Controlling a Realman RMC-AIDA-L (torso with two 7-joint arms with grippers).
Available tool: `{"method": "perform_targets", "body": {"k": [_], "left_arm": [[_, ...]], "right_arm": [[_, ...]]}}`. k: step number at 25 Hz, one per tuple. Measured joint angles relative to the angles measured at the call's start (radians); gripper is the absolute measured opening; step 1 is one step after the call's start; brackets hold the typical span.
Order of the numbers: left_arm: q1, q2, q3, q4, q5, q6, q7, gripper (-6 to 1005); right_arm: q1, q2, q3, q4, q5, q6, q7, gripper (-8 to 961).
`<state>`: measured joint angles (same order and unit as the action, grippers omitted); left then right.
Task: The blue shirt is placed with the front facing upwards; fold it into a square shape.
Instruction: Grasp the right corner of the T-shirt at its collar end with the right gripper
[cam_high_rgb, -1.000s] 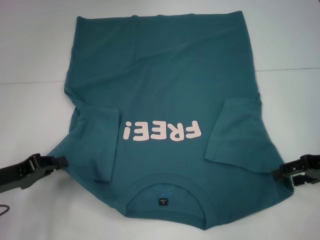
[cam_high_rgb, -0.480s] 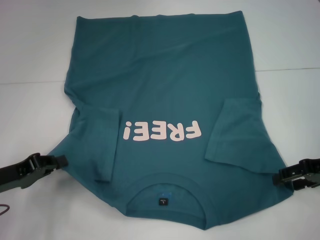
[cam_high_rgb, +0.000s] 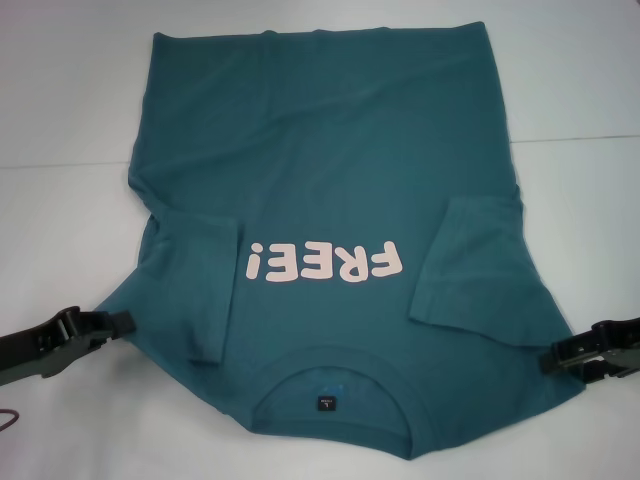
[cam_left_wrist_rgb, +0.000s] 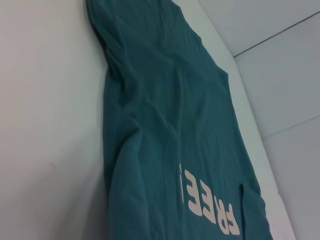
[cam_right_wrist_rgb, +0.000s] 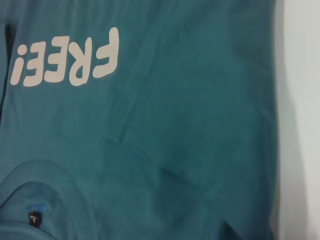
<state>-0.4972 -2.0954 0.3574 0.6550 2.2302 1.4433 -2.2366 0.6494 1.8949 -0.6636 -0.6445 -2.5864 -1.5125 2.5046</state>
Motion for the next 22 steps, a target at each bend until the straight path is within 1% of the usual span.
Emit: {"method": "perform_targets", "body": {"k": [3, 9, 12, 15, 20, 22], "left_arm": [[0.0, 0.0, 0.0, 0.0, -0.001, 0.0, 0.0, 15], [0.0, 0.0, 0.0, 0.0, -0.004, 0.0, 0.0, 14], [-0.001, 0.0, 0.0, 0.0, -0.008, 0.0, 0.0, 14], [-0.001, 0.0, 0.0, 0.0, -0.012, 0.003, 0.0, 14], [-0.001, 0.0, 0.0, 0.0, -0.014, 0.004, 0.0, 15], [-0.001, 0.0, 0.0, 0.0, -0.014, 0.005, 0.0, 15]], "right_arm": [[0.012, 0.01, -0.002, 0.003, 0.001, 0.001, -0.001, 816], [0.048, 0.036, 0.0, 0.007, 0.011, 0.021, -0.012, 816], [0.056, 0.043, 0.009, 0.0, 0.057, 0.025, -0.022, 816], [0.054, 0.041, 0.011, -0.002, 0.117, 0.037, -0.035, 816], [0.048, 0.034, 0.003, -0.001, 0.104, 0.052, -0.03, 816], [0.044, 0.026, 0.004, -0.001, 0.094, 0.048, -0.028, 816]]}}
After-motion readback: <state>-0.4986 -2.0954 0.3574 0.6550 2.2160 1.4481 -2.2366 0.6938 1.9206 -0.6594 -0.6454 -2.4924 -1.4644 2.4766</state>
